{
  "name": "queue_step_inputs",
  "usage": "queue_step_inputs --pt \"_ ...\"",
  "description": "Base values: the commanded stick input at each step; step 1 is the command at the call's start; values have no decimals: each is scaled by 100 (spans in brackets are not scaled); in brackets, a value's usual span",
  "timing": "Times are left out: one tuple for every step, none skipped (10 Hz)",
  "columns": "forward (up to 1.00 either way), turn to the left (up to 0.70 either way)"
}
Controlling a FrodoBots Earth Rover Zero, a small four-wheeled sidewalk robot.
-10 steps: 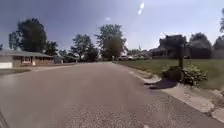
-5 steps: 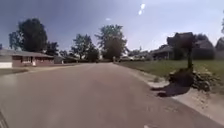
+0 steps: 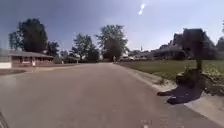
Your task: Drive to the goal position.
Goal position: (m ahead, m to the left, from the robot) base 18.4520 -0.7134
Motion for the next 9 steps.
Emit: queue_step_inputs --pt "70 0" --pt "70 0" --pt "70 0" --pt "70 0" --pt "70 0" --pt "70 0" --pt "70 0" --pt "70 0" --pt "70 0"
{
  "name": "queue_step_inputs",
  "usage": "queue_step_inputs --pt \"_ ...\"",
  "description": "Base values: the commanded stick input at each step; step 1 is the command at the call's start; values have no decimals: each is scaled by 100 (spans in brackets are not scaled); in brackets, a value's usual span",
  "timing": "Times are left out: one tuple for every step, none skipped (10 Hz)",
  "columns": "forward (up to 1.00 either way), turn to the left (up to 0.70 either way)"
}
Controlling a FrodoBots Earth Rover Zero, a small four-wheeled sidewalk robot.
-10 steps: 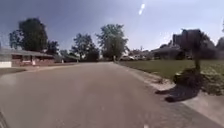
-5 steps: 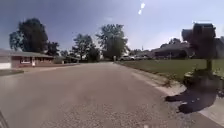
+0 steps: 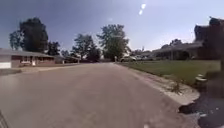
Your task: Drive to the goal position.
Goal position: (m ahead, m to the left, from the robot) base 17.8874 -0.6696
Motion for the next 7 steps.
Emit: queue_step_inputs --pt "70 0" --pt "70 0" --pt "70 0" --pt "70 0" --pt "70 0" --pt "70 0" --pt "70 0"
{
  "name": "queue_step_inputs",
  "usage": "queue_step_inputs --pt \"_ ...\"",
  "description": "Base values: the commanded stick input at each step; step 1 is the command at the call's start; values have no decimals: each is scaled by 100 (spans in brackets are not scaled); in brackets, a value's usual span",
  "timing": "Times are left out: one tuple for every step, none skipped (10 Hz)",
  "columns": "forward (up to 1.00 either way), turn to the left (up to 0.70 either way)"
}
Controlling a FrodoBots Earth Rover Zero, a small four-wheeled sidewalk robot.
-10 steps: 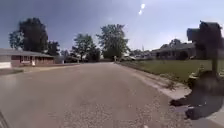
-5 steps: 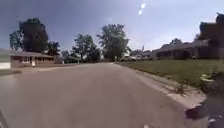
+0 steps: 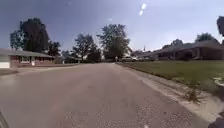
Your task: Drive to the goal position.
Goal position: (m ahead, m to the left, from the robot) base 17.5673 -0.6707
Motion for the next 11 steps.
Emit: queue_step_inputs --pt "70 0" --pt "70 0" --pt "70 0" --pt "70 0" --pt "70 0" --pt "70 0" --pt "70 0" --pt "70 0" --pt "70 0" --pt "70 0" --pt "70 0"
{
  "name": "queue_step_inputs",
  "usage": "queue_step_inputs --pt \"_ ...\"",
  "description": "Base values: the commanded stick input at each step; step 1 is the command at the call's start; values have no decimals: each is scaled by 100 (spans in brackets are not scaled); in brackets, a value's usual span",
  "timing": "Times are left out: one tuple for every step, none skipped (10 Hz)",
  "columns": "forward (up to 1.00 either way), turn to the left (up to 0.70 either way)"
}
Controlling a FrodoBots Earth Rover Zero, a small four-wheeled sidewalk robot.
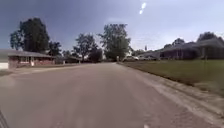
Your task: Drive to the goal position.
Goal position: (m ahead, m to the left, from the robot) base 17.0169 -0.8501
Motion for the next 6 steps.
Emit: queue_step_inputs --pt "70 0" --pt "70 0" --pt "70 0" --pt "70 0" --pt "70 0" --pt "70 0"
